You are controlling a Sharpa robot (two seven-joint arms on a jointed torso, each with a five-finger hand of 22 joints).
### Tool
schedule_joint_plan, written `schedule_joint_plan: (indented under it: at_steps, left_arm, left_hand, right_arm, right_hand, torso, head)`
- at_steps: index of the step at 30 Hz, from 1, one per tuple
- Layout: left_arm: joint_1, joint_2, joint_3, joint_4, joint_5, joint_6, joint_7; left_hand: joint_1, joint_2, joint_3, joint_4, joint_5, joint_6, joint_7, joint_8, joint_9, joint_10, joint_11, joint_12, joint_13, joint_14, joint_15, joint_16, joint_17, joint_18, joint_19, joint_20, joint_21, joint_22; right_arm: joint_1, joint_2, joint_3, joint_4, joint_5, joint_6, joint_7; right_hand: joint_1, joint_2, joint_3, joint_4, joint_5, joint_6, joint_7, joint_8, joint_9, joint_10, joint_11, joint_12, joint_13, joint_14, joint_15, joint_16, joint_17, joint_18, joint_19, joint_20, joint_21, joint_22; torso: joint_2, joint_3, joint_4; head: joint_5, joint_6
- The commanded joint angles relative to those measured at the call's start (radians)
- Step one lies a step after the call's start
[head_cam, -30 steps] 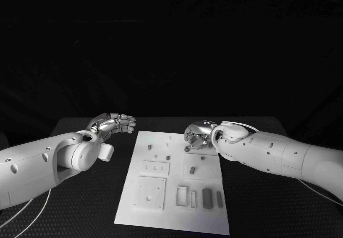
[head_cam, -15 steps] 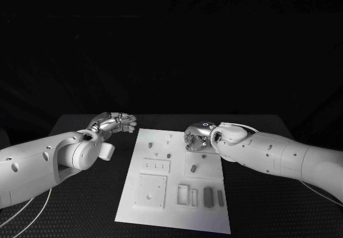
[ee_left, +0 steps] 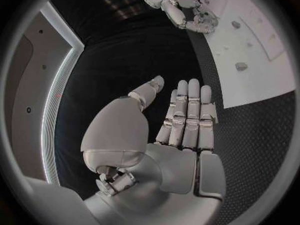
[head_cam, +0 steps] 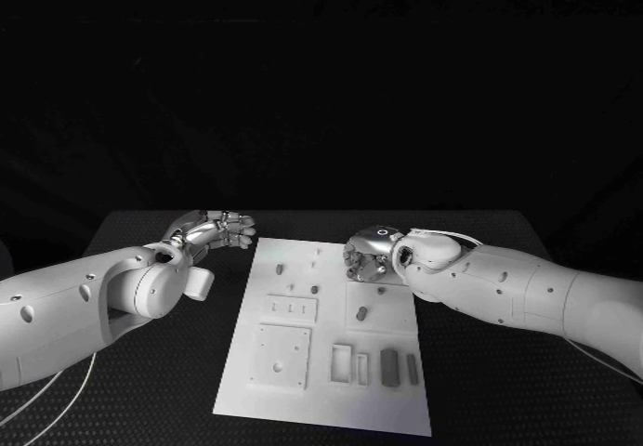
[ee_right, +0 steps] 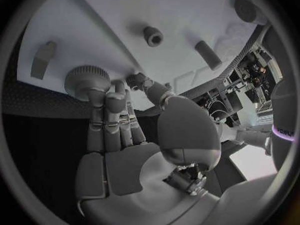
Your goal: Assemble the parts on the task board
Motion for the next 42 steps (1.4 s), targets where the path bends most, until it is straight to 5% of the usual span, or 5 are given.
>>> schedule_joint_plan:
  at_steps: [1, 24, 36, 42]
  left_arm:
    - [0.001, 0.002, 0.001, 0.000, 0.000, 0.018, 0.007]
    - [0.001, 0.003, 0.001, -0.001, 0.000, 0.019, 0.004]
    - [0.001, 0.000, 0.001, -0.003, 0.000, 0.015, 0.003]
    - [0.001, -0.001, 0.001, -0.005, 0.000, 0.014, 0.002]
  left_hand:
    - [-0.011, 0.001, 0.003, -0.005, 0.001, -0.001, 0.008, -0.005, 0.000, -0.007, 0.002, -0.007, -0.001, -0.006, 0.001, 0.007, 0.002, 0.009, -0.006, -0.002, 0.005, 0.024]
    - [-0.010, 0.002, 0.006, -0.007, 0.002, -0.001, 0.009, -0.007, 0.000, -0.008, 0.002, -0.008, 0.000, -0.006, 0.001, 0.008, 0.003, 0.010, -0.006, -0.002, 0.006, 0.023]
    - [-0.009, 0.002, 0.007, -0.009, 0.003, -0.001, 0.010, -0.007, 0.001, -0.008, 0.002, -0.009, 0.000, -0.006, 0.001, 0.008, 0.003, 0.010, -0.007, -0.002, 0.007, 0.023]
    - [-0.009, 0.002, 0.007, -0.010, 0.004, -0.001, 0.011, -0.008, 0.001, -0.008, 0.003, -0.009, 0.000, -0.006, 0.001, 0.009, 0.004, 0.010, -0.007, -0.002, 0.008, 0.023]
  right_arm:
    - [-0.010, 0.006, -0.007, 0.004, -0.029, 0.025, -0.007]
    - [-0.016, 0.018, -0.015, 0.015, -0.054, 0.005, -0.030]
    - [-0.015, -0.001, -0.014, 0.045, -0.041, -0.062, -0.094]
    - [0.002, -0.001, -0.002, 0.065, -0.048, -0.104, -0.137]
  right_hand:
    - [-0.003, -0.005, 0.006, -0.001, -0.004, 0.011, -0.002, 0.003, 0.002, 0.009, -0.001, -0.005, -0.001, -0.010, -0.002, 0.005, -0.002, 0.047, 0.002, -0.007, 0.006, 0.001]
    - [0.000, 0.022, 0.102, 0.002, -0.016, 0.109, -0.027, 0.045, 0.030, 0.115, -0.043, 0.035, 0.045, -0.019, -0.043, 0.034, -0.015, 0.047, 0.016, -0.014, 0.031, 0.025]
    - [-0.015, 0.030, 0.151, 0.001, -0.015, 0.136, -0.038, 0.057, 0.049, 0.144, -0.057, 0.045, 0.075, -0.021, -0.056, 0.041, -0.024, 0.047, 0.022, -0.019, 0.043, 0.036]
    - [-0.019, 0.026, 0.165, 0.001, -0.015, 0.143, -0.041, 0.058, 0.054, 0.149, -0.059, 0.046, 0.085, -0.020, -0.059, 0.045, -0.026, 0.047, 0.024, -0.020, 0.046, 0.039]
  torso:
    - [0.004, -0.0002, 0.0019]
    - [0.012, -0.0009, -0.0008]
    - [0.014, -0.0012, -0.0023]
    - [0.016, -0.0012, -0.0016]
  head:
    - [0.002, -0.001]
    - [0.005, 0.004]
    - [0.006, 0.016]
    - [0.007, 0.024]
